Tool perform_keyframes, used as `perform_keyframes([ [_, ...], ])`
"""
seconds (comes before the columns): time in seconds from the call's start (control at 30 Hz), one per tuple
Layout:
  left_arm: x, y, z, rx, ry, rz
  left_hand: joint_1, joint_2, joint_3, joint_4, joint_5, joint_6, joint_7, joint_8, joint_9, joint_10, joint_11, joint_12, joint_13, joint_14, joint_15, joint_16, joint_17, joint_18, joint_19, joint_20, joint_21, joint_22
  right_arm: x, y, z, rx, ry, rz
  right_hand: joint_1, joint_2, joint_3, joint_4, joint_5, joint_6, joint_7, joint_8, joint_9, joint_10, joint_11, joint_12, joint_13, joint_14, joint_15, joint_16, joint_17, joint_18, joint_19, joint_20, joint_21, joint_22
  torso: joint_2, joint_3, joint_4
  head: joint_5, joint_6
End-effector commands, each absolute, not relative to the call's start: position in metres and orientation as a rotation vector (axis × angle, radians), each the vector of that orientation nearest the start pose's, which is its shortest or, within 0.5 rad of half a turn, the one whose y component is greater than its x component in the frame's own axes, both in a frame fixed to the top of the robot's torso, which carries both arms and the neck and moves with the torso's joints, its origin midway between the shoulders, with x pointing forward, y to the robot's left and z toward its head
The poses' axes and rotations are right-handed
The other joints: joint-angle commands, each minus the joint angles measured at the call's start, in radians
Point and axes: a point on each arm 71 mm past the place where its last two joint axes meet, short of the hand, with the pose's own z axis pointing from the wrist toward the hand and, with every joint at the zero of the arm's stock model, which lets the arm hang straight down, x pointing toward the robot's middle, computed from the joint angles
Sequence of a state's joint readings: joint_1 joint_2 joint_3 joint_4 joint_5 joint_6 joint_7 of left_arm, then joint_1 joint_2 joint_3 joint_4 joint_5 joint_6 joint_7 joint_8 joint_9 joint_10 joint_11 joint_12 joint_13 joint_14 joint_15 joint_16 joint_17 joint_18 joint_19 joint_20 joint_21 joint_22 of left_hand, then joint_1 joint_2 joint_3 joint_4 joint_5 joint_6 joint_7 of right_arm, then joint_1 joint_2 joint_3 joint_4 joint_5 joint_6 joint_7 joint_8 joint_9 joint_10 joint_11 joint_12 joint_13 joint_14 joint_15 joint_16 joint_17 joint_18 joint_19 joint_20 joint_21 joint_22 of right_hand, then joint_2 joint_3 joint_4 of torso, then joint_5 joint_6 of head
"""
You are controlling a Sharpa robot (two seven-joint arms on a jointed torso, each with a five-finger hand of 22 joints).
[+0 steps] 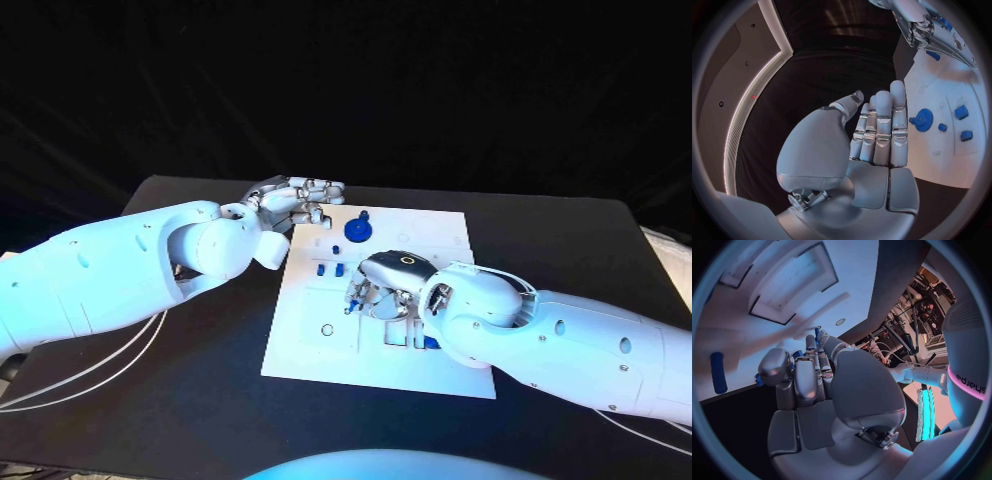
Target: Assemble the parts on the task board
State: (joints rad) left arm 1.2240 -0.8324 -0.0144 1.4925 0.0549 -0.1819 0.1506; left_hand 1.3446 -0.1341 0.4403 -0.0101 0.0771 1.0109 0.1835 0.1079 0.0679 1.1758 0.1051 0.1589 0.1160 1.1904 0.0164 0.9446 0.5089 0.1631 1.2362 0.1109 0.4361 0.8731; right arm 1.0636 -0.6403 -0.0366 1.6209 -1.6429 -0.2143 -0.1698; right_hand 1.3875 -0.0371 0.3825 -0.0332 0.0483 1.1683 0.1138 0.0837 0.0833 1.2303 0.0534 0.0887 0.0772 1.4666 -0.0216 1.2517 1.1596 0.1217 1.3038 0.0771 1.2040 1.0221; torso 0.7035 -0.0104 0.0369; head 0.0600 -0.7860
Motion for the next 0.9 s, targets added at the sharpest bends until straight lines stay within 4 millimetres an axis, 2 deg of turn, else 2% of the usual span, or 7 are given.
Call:
perform_keyframes([
  [0.03, 0.498, 0.203, -0.174, -1.247, 1.636, -1.576, 0.005, 0.005, -0.007, -0.001, 0.002, -0.006, 0.001, 0.005, 0.000, -0.008, -0.001, 0.006, 0.001, -0.008, 0.001, -0.005, -0.001, 0.019, 0.000, 0.004, -0.003, -0.001, 0.416, -0.067, -0.235, -0.488, 1.775, 0.818, 0.008, 0.005, 0.006, 0.001, 0.002, 0.001, 0.009, -0.001, 0.001, 0.002, 0.006, -0.005, -0.001, 0.041, -0.001, 0.005, 0.000, -0.010, 0.004, 0.003, 0.004, -0.001, 0.000, 0.0010, -0.0013, 0.004, -0.003],
  [0.6, 0.497, 0.203, -0.175, -1.249, 1.650, -1.577, 0.002, 0.006, -0.012, 0.001, 0.001, -0.009, 0.002, 0.006, 0.000, -0.012, 0.000, 0.008, 0.001, -0.009, 0.003, -0.005, -0.003, 0.018, 0.001, 0.005, -0.005, -0.004, 0.416, -0.060, -0.239, -0.508, 1.778, 0.787, 0.006, 0.005, 0.007, 0.001, 0.002, -0.001, 0.010, -0.002, 0.001, 0.001, 0.007, -0.006, -0.002, 0.041, 0.000, 0.005, 0.000, -0.010, 0.004, 0.004, 0.004, -0.001, 0.000, 0.0007, -0.0014, 0.007, -0.006],
  [0.9, 0.497, 0.202, -0.175, -1.249, 1.658, -1.579, 0.001, 0.006, -0.014, 0.002, 0.001, -0.010, 0.002, 0.006, 0.000, -0.014, 0.000, 0.009, 0.000, -0.010, 0.003, -0.005, -0.004, 0.018, 0.001, 0.005, -0.007, -0.005, 0.414, -0.055, -0.240, -0.553, 1.769, 0.726, 0.001, 0.001, 0.006, 0.001, 0.001, -0.001, 0.011, -0.004, 0.001, 0.001, 0.008, -0.007, -0.003, 0.041, 0.001, 0.007, 0.001, -0.011, 0.004, 0.006, 0.005, 0.000, 0.000, 0.0009, -0.0007, 0.005, -0.006],
])
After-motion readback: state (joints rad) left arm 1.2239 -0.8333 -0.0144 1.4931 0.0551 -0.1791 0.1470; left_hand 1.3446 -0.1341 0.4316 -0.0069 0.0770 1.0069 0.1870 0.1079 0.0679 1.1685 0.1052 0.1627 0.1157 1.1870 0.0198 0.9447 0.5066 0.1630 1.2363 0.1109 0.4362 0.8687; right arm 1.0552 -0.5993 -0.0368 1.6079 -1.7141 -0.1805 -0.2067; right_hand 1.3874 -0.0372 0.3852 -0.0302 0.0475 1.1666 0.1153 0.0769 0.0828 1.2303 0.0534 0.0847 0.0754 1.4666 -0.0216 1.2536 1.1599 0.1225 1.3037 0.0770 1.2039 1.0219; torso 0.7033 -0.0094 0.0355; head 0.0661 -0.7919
